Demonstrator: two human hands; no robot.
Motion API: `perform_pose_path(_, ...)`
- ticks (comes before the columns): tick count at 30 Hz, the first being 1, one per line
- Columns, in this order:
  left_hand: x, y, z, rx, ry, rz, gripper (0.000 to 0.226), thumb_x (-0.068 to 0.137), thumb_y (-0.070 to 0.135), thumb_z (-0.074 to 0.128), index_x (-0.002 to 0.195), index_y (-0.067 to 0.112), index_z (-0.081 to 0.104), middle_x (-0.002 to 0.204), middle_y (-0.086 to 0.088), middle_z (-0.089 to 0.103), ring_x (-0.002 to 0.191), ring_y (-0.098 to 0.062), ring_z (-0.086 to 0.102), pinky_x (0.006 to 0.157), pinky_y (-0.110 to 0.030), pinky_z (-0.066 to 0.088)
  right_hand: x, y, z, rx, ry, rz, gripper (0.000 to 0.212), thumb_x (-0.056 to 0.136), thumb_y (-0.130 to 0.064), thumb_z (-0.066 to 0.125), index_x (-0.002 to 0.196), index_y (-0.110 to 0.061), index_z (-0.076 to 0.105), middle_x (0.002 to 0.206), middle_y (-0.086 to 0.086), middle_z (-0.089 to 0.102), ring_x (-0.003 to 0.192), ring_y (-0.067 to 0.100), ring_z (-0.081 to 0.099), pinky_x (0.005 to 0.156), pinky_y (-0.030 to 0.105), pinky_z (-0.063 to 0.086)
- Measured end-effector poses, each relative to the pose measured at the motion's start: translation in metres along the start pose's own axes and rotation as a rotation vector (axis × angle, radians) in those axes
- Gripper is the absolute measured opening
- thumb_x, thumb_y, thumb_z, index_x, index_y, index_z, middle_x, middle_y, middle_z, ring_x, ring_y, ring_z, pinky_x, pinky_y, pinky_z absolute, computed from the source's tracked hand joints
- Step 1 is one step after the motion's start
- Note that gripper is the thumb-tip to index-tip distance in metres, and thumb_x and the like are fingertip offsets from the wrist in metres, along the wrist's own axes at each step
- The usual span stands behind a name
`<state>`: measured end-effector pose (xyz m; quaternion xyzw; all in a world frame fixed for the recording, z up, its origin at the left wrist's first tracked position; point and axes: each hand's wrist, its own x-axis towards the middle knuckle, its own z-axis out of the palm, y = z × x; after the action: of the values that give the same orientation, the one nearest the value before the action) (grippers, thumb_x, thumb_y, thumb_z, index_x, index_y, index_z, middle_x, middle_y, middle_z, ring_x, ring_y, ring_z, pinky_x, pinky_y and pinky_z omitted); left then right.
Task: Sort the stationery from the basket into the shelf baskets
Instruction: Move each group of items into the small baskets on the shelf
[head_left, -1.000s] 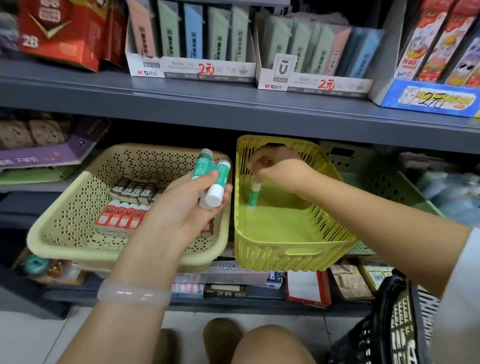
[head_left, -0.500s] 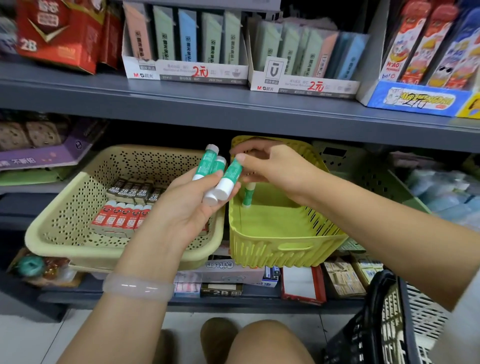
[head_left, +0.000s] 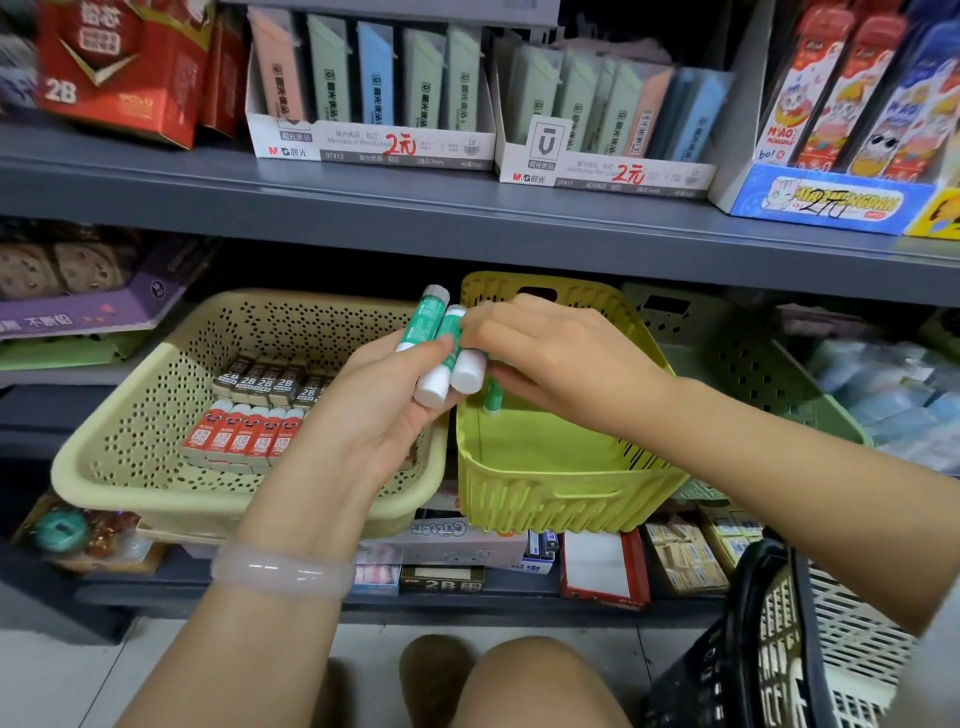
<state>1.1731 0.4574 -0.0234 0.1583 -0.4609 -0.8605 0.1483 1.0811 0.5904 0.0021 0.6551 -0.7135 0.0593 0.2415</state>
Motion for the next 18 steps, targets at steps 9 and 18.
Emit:
perform_pose_path(9,0.004,0.003,-0.009,0.050,0.179,0.009,0.011,0.092,0.012,0.051,0.089,0.019,0.059,0.074,0.002,0.072,0.063,0.001,0.061,0.054,-0.015,0.041,-0.028,0.036,0.023,0.331,-0.239,0.682,0.031,0.082,-0.022,0.063,0.107,-0.018,0.047,0.077,0.000,0.065,0.071,0.020,0.064,0.065,0.034,0.053)
perform_pose_path(18,0.007,0.003,-0.016,-0.073,0.180,-0.019,0.015,0.092,0.006,0.049,0.091,0.017,0.059,0.083,-0.005,0.070,0.054,0.001,0.062,0.044,-0.011,0.042,-0.002,0.058,0.073,0.236,-0.555,0.827,0.022,0.084,-0.025,0.061,0.103,-0.019,0.051,0.086,-0.001,0.052,0.066,0.013,0.048,0.051,0.021,0.034)
